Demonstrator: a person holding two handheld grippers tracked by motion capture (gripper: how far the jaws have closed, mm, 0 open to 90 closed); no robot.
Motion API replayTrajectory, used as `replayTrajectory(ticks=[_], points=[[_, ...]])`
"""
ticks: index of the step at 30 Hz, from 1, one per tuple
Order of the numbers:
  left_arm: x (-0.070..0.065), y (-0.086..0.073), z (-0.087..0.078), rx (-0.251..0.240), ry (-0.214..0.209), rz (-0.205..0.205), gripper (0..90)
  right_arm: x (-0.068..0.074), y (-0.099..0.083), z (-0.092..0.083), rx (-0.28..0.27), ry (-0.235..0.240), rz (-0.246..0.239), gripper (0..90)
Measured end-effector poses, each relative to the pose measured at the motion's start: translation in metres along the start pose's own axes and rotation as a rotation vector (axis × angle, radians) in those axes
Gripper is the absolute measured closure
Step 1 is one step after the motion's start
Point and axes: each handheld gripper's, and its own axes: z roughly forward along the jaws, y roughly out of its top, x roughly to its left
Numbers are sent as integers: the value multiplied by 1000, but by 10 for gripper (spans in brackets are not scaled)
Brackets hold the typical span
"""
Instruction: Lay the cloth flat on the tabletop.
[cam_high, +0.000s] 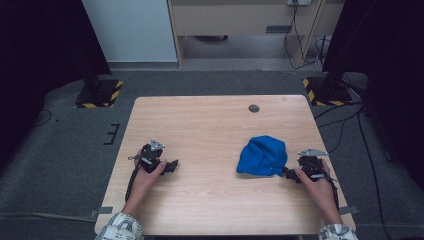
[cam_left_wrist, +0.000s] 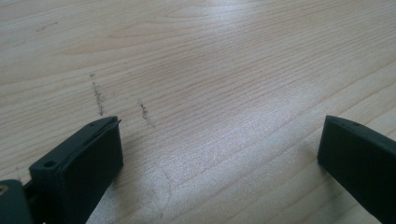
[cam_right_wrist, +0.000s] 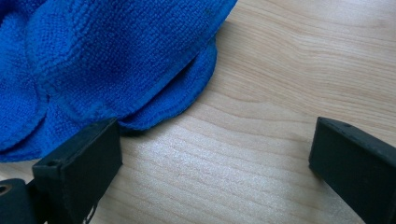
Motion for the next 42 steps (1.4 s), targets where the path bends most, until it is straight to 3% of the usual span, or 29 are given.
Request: replayTrajectory(ticks=[9,12,15,20,27,31,32,35,42], points=[[0,0,0,0,0,0,0,2,0,0,-2,-9,10,29],[0,0,0,0,1,0,0,3,2,-2,-4,7,3,81],[0,0,0,0,0,0,0,4,4,-6,-39,12,1,108],[0,0,0,1,0,0,0,10,25,-28,-188,73,51,112],[0,0,0,1,0,1,0,31,42,-27,-213,118,-8,83],[0,0,0,1,0,1,0,39,47,-17,-199,141,-24,75],[0,0,0,1,0,1,0,45,48,-8,-172,157,-33,68],[0,0,0,1,1,1,0,51,48,4,-134,148,-62,74],[0,0,0,1,1,1,0,58,42,29,-10,158,-97,106]])
